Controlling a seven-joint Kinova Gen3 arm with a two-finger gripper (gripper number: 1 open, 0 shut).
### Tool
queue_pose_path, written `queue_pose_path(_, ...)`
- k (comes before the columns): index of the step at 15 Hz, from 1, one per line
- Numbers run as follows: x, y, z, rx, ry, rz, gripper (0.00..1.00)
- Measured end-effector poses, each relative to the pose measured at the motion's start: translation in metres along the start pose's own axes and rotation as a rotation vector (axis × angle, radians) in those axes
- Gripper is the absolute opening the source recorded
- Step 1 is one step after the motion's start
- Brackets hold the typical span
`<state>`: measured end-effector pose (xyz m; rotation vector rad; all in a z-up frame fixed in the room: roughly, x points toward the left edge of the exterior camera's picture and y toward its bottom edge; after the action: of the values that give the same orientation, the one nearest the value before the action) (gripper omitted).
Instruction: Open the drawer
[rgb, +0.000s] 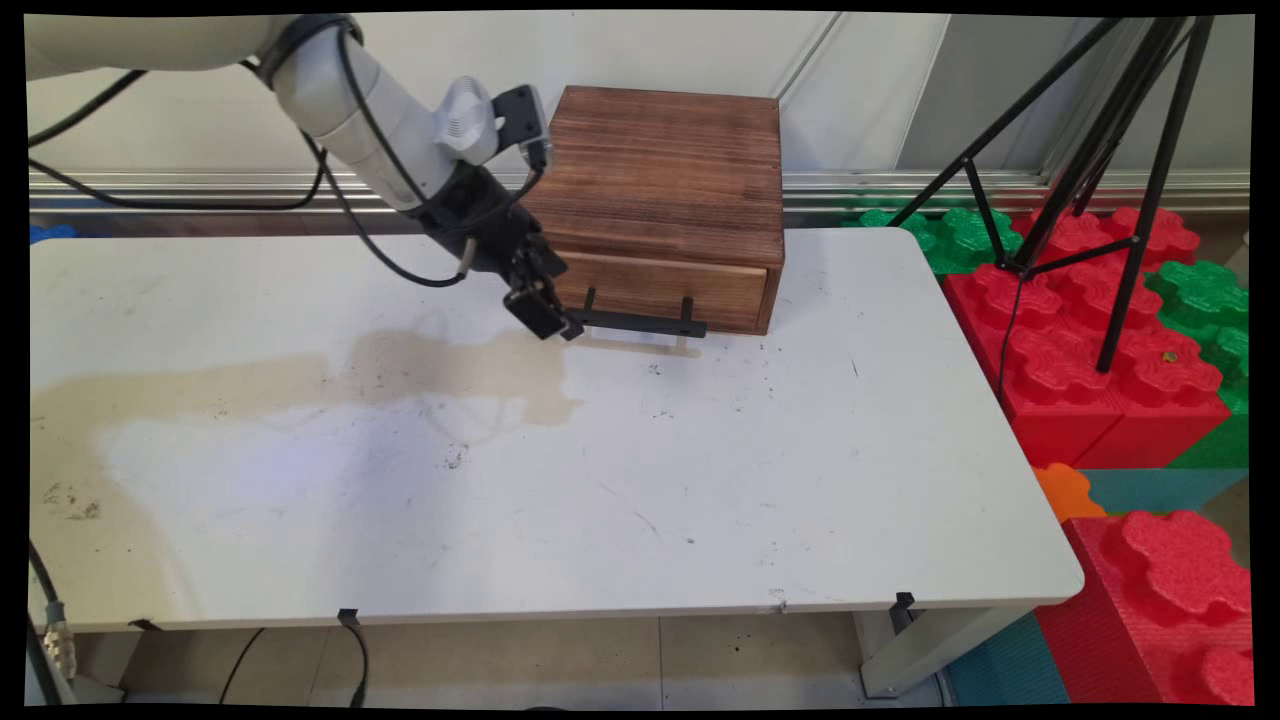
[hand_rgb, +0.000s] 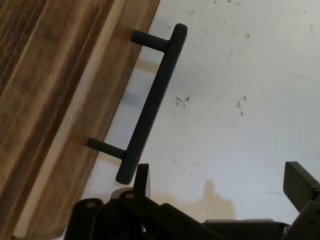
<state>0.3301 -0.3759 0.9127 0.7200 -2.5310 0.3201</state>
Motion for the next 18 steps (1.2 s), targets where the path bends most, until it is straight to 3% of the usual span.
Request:
queue_pose_path(8, 0.024, -0.02, 0.044, -0.007, 0.0, 0.051, 1.0)
queue_pose_path(18, 0.035, -0.029, 0.089, -0.029, -0.028, 0.153, 1.0)
